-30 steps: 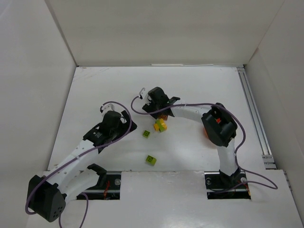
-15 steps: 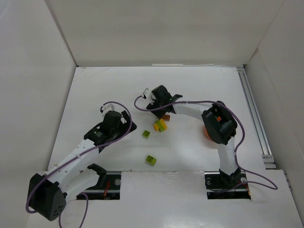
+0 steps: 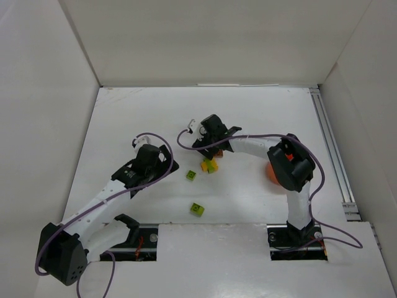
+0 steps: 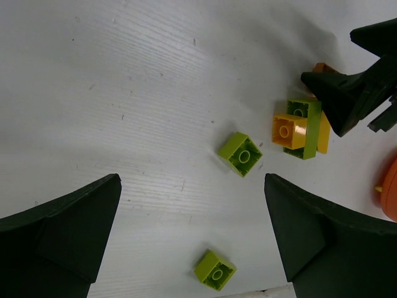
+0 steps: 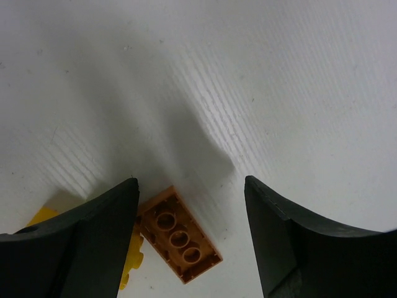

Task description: Sort the legos into containers by color

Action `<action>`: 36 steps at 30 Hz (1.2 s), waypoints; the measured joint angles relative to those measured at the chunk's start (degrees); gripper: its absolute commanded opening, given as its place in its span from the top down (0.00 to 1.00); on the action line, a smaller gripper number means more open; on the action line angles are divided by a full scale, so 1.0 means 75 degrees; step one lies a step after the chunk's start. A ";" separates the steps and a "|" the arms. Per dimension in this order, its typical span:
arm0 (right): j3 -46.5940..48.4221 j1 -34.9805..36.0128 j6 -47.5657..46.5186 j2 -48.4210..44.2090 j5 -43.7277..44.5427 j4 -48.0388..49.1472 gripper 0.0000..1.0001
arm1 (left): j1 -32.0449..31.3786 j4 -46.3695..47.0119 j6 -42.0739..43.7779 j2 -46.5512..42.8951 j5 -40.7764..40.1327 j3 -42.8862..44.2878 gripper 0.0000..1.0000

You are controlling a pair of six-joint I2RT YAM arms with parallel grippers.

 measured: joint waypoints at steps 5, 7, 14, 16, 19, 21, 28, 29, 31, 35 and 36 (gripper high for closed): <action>-0.0449 0.0006 0.0204 -0.0329 0.0239 0.0009 0.25 | 0.0000 0.0050 0.0026 0.0038 0.0003 0.0000 0.00; -0.0490 -0.0006 0.0286 -0.0367 0.0335 -0.0020 0.25 | 0.0000 0.0102 0.0026 0.0070 0.0006 0.0000 0.00; -0.0440 -0.0009 0.0764 -0.0370 0.0761 -0.0233 0.23 | 0.0000 0.0119 0.0029 0.0096 0.0006 0.0000 0.00; -0.0490 -0.0009 0.1040 -0.0428 0.0970 -0.0309 0.23 | 0.0000 0.0122 0.0052 0.0096 0.0006 0.0000 0.00; -0.0819 -0.0076 0.1515 -0.0697 0.1411 -0.0455 0.23 | 0.0000 0.0128 0.0079 0.0096 0.0006 0.0000 0.00; -0.1122 -0.0207 0.1871 -0.0944 0.1647 -0.0589 0.25 | 0.0000 0.0134 0.0105 0.0105 0.0006 0.0000 0.00; -0.2008 -0.1125 0.3110 -0.1690 0.1597 -0.0839 0.25 | 0.0000 0.0201 0.0204 0.0332 0.0029 0.0000 0.00; -0.2078 -0.1154 0.3191 -0.1749 0.1527 -0.0819 0.25 | 0.0000 0.0204 0.0227 0.0344 0.0032 0.0000 0.00; -0.2113 -0.1058 0.3287 -0.1807 0.1285 -0.0743 0.25 | 0.0000 0.0207 0.0256 0.0347 0.0035 0.0000 0.00; -0.1920 -0.0711 0.3185 -0.1786 0.0845 -0.0510 0.25 | 0.0000 0.0219 0.0289 0.0347 0.0035 0.0000 0.00; -0.1781 -0.0641 0.3147 -0.1740 0.0752 -0.0510 0.25 | 0.0000 0.0219 0.0291 0.0347 0.0035 0.0000 0.00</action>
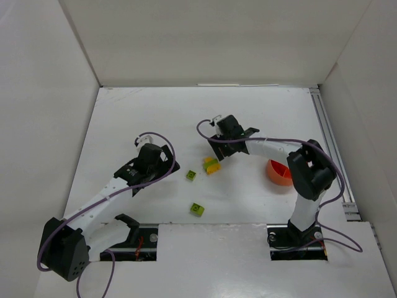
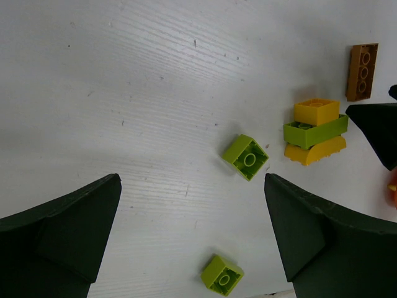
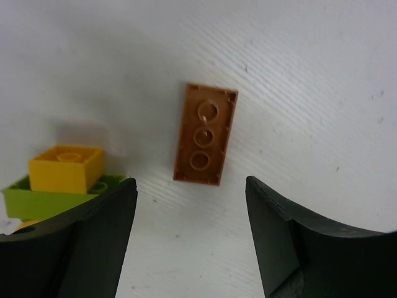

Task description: Sort the legos into containers by color

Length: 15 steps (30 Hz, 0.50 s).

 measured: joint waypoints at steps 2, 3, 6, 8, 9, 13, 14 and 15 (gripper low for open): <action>0.0312 0.0061 -0.0012 0.0137 -0.0023 0.0055 0.25 | 0.0000 0.0000 0.0003 -0.0003 0.0003 0.0000 0.00; 0.0423 0.0058 0.0020 0.0198 -0.0023 0.0082 0.25 | 0.0000 0.0000 0.0003 -0.0003 0.0003 0.0000 0.00; 0.0676 0.0041 0.0204 0.0408 0.0102 0.0160 0.25 | 0.0000 0.0003 0.0012 -0.0009 0.0003 0.0000 0.00; 0.0755 0.0035 0.0347 0.0597 0.0256 0.0178 0.25 | 0.0000 0.0003 0.0020 -0.0009 0.0003 0.0000 0.00; 0.0778 0.0035 0.0408 0.0705 0.0321 0.0189 0.25 | 0.0000 0.0003 0.0020 -0.0009 0.0003 0.0000 0.00; 0.0898 -0.0009 0.0606 0.1075 0.0361 0.0274 0.38 | 0.0000 0.0003 0.0023 -0.0009 0.0003 0.0000 0.00; 0.0927 -0.0009 0.0609 0.1084 0.0399 0.0323 0.42 | 0.0000 0.0003 0.0023 -0.0009 0.0003 0.0000 0.00; 0.0938 -0.0015 0.0632 0.1090 0.0414 0.0353 0.47 | 0.0000 0.0003 0.0023 -0.0009 0.0000 0.0000 0.00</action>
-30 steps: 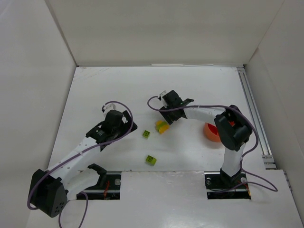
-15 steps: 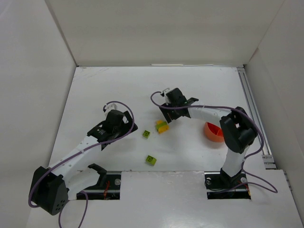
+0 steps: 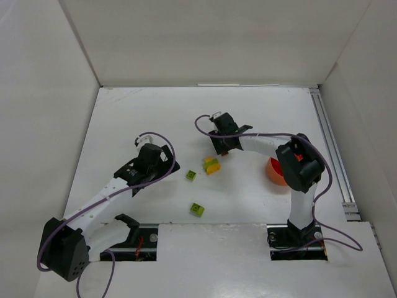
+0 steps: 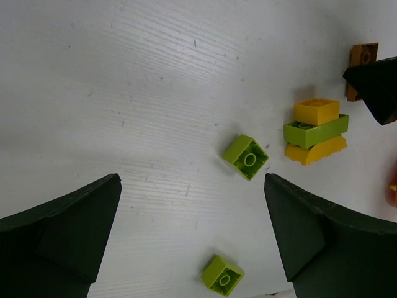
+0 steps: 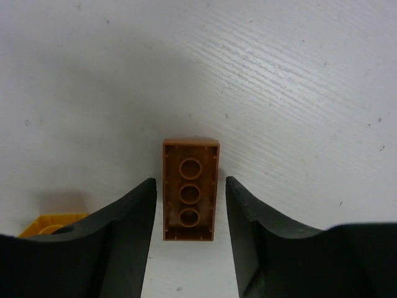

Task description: Sort the legos into containers by color

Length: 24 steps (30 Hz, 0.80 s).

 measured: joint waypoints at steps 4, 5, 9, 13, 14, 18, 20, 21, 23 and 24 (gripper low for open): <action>0.0003 -0.0050 0.0064 0.0012 0.0055 0.0009 0.67 | 0.0000 0.0000 0.0000 0.0000 -0.0003 0.0000 0.00; 0.0003 -0.0058 0.0085 0.0012 0.0076 0.0032 0.74 | 0.0000 0.0000 0.0000 0.0000 -0.0003 0.0000 0.00; -0.0003 -0.0067 0.0085 0.0009 0.0140 0.0070 0.78 | 0.0000 0.0003 0.0000 0.0000 -0.0003 0.0000 0.00; -0.0449 -0.0102 -0.0038 -0.0469 0.0181 0.0239 0.80 | 0.0000 0.0090 0.0009 0.0000 0.0003 0.0000 0.00; -0.0685 -0.0119 -0.0079 -0.0790 0.0201 0.0274 0.80 | 0.0000 0.0134 0.0026 0.0003 0.0009 0.0000 0.00; -0.1757 -0.0481 -0.0265 -0.2780 0.0259 0.0405 0.81 | 0.0000 0.0385 0.0102 0.0108 0.0070 0.0003 0.00; -0.2241 -0.0906 -0.0379 -0.4109 0.0318 0.0545 0.81 | 0.0000 0.0490 0.0172 0.0236 0.0122 0.0012 0.00; -0.2401 -0.1125 -0.0411 -0.4672 0.0393 0.0560 0.81 | 0.0000 0.0536 0.0204 0.0321 0.0154 0.0020 0.00; -0.2783 -0.1716 -0.0466 -0.5878 0.0612 0.0632 0.80 | 0.0000 0.0624 0.0283 0.0484 0.0187 0.0058 0.00; -0.2938 -0.1955 -0.0475 -0.6321 0.0737 0.0621 0.80 | 0.0000 0.0691 0.0323 0.0551 0.0210 0.0064 0.00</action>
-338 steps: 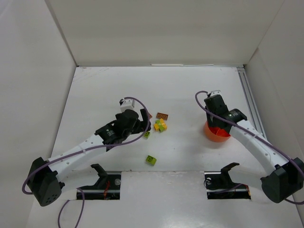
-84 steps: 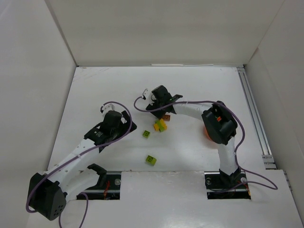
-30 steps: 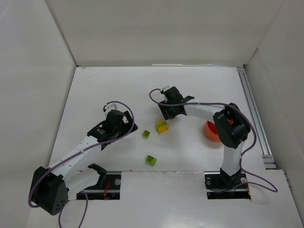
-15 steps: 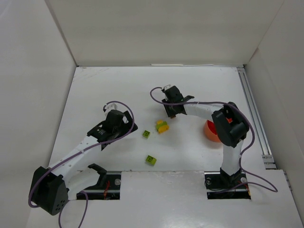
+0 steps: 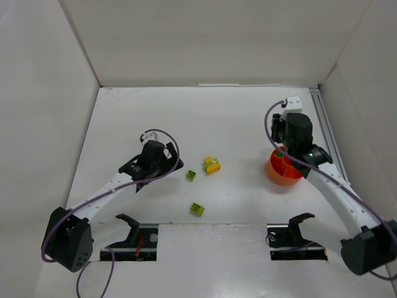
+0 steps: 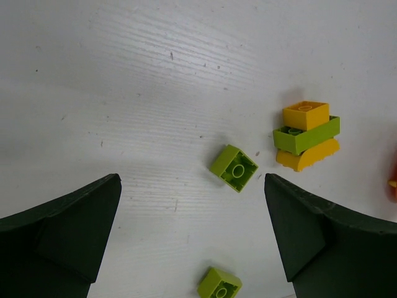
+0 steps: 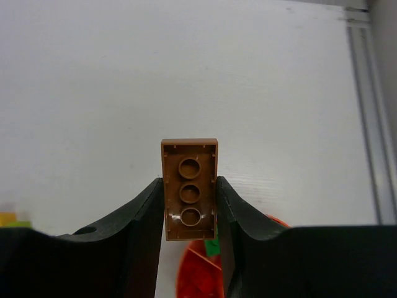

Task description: Sort the legos into containers by color

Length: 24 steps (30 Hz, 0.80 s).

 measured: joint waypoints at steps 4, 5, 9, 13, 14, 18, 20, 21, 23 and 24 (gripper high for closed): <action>-0.0638 -0.1020 0.0079 -0.1332 0.0542 -0.0239 0.79 | 0.0000 0.0166 0.0143 0.0280 0.0131 0.0105 0.00; -0.0749 -0.1306 0.0119 -0.1478 0.0641 -0.0370 0.79 | 0.0000 0.0178 0.0166 0.0341 0.0149 0.0152 0.00; -0.1000 -0.2422 0.0283 -0.1527 0.0813 -0.0793 0.79 | 0.0000 0.0323 0.0259 0.0525 0.0221 0.0306 0.00; -0.1061 -0.2844 0.0446 -0.1163 0.1061 -0.1023 0.77 | 0.0000 0.0414 0.0303 0.0542 0.0268 0.0364 0.00; -0.1064 -0.2882 0.0487 -0.1058 0.1110 -0.1058 0.77 | 0.0000 0.0423 0.0309 0.0542 0.0277 0.0370 0.00; -0.1067 -0.2911 0.0650 -0.0793 0.1317 -0.1172 0.76 | 0.0000 0.0452 0.0315 0.0542 0.0286 0.0376 0.00; -0.1067 -0.2911 0.0737 -0.0711 0.1440 -0.1189 0.76 | 0.0000 0.0452 0.0315 0.0542 0.0291 0.0376 0.00; -0.1067 -0.2911 0.0790 -0.0676 0.1495 -0.1207 0.76 | 0.0000 0.0452 0.0318 0.0542 0.0297 0.0376 0.00; -0.1096 -0.2911 0.0848 -0.0635 0.1562 -0.1244 0.73 | 0.0000 0.0455 0.0318 0.0542 0.0303 0.0379 0.00; -0.1137 -0.2911 0.0877 -0.0638 0.1580 -0.1256 0.72 | 0.0000 0.0455 0.0318 0.0542 0.0303 0.0376 0.00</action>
